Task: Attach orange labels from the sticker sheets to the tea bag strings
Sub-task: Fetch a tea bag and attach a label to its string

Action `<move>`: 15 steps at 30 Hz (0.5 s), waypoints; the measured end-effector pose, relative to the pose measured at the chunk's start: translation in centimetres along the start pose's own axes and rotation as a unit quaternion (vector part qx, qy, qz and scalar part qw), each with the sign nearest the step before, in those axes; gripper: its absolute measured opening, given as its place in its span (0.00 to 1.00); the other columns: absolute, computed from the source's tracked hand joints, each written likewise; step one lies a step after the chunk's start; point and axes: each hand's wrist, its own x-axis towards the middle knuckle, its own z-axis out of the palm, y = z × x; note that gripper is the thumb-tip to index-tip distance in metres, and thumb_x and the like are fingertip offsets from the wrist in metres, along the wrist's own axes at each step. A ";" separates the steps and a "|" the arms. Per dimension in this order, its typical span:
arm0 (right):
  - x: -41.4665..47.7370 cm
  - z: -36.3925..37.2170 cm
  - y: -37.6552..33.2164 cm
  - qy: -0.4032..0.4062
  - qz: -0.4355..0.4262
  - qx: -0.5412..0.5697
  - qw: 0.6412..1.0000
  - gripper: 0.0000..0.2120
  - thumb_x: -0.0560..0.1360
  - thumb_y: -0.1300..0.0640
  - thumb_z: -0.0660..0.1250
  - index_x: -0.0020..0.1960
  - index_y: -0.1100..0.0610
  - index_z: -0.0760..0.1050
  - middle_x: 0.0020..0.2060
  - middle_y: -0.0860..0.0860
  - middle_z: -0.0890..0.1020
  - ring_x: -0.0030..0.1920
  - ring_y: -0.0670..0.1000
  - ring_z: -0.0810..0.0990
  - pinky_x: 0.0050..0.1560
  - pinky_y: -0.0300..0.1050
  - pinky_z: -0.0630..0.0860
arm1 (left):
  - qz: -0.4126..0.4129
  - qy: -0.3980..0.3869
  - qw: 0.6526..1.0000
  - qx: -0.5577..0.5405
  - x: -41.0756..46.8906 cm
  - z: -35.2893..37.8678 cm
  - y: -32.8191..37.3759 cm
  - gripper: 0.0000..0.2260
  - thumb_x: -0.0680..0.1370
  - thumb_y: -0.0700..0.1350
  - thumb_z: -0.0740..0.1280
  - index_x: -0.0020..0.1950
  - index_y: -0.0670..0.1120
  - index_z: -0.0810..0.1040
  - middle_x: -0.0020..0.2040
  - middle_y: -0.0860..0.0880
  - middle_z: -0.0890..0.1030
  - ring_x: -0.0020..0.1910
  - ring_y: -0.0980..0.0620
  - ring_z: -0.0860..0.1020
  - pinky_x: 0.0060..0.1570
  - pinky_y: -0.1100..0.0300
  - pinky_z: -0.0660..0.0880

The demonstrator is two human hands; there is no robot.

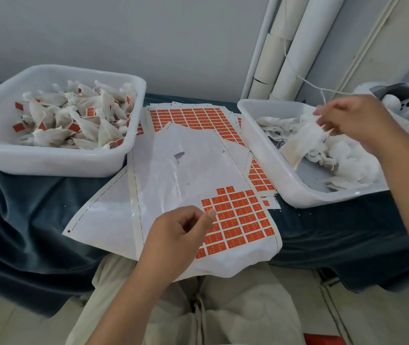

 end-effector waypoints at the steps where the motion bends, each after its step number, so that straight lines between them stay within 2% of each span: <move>1: -1.0 -0.1 -1.4 -0.011 -0.007 0.050 0.999 0.07 0.82 0.53 0.70 0.47 0.50 0.85 0.38 0.47 0.88 0.35 0.43 0.84 0.39 0.39 0.81 | 0.009 0.005 1.000 0.005 -0.1 0.0 0.2 0.18 0.74 0.68 0.62 0.44 0.55 0.82 0.38 0.59 0.84 0.38 0.59 0.84 0.34 0.71 0.76; 4: -4.0 0.5 -5.4 -0.041 -0.055 0.119 0.990 0.08 0.83 0.54 0.68 0.48 0.52 0.85 0.41 0.53 0.89 0.37 0.48 0.85 0.39 0.36 0.82 | 0.033 0.025 0.999 0.004 -0.5 0.1 0.9 0.18 0.72 0.70 0.63 0.57 0.64 0.78 0.47 0.63 0.81 0.45 0.61 0.83 0.36 0.69 0.78; 8: -8.5 2.7 -9.0 -0.058 -0.110 0.078 0.989 0.09 0.83 0.50 0.67 0.50 0.50 0.85 0.42 0.48 0.89 0.40 0.49 0.88 0.42 0.40 0.84 | 0.074 0.064 0.995 -0.004 -1.0 0.2 1.8 0.22 0.73 0.70 0.65 0.66 0.68 0.71 0.58 0.69 0.78 0.57 0.66 0.80 0.43 0.73 0.78; 10: -10.5 4.0 -9.9 -0.077 -0.131 0.062 0.986 0.09 0.84 0.51 0.67 0.50 0.48 0.85 0.42 0.46 0.89 0.41 0.47 0.88 0.42 0.41 0.85 | 0.092 0.084 0.992 0.000 -1.1 0.1 1.7 0.29 0.73 0.71 0.67 0.73 0.67 0.68 0.65 0.69 0.75 0.62 0.67 0.77 0.48 0.76 0.76; 12: -12.5 5.3 -10.4 -0.113 -0.148 0.067 0.980 0.09 0.85 0.51 0.66 0.50 0.46 0.85 0.42 0.45 0.89 0.41 0.47 0.88 0.42 0.39 0.84 | 0.090 0.084 0.992 0.010 -1.1 -0.1 1.7 0.38 0.70 0.75 0.67 0.78 0.67 0.62 0.73 0.71 0.69 0.68 0.68 0.72 0.54 0.76 0.74; 14: -14.2 6.7 -10.4 -0.162 -0.151 0.095 0.971 0.10 0.84 0.50 0.66 0.49 0.45 0.85 0.42 0.45 0.89 0.42 0.47 0.88 0.43 0.37 0.84 | 0.091 0.069 0.993 0.032 -1.2 -0.2 1.5 0.45 0.68 0.78 0.68 0.81 0.68 0.55 0.77 0.74 0.61 0.74 0.71 0.64 0.65 0.73 0.67; 15: -15.0 7.4 -10.3 -0.190 -0.146 0.116 0.964 0.10 0.84 0.50 0.66 0.49 0.44 0.85 0.43 0.46 0.89 0.43 0.47 0.88 0.45 0.37 0.83 | 0.091 0.055 0.994 0.037 -1.2 -0.3 1.5 0.47 0.68 0.78 0.69 0.82 0.67 0.54 0.77 0.74 0.59 0.75 0.73 0.61 0.66 0.75 0.64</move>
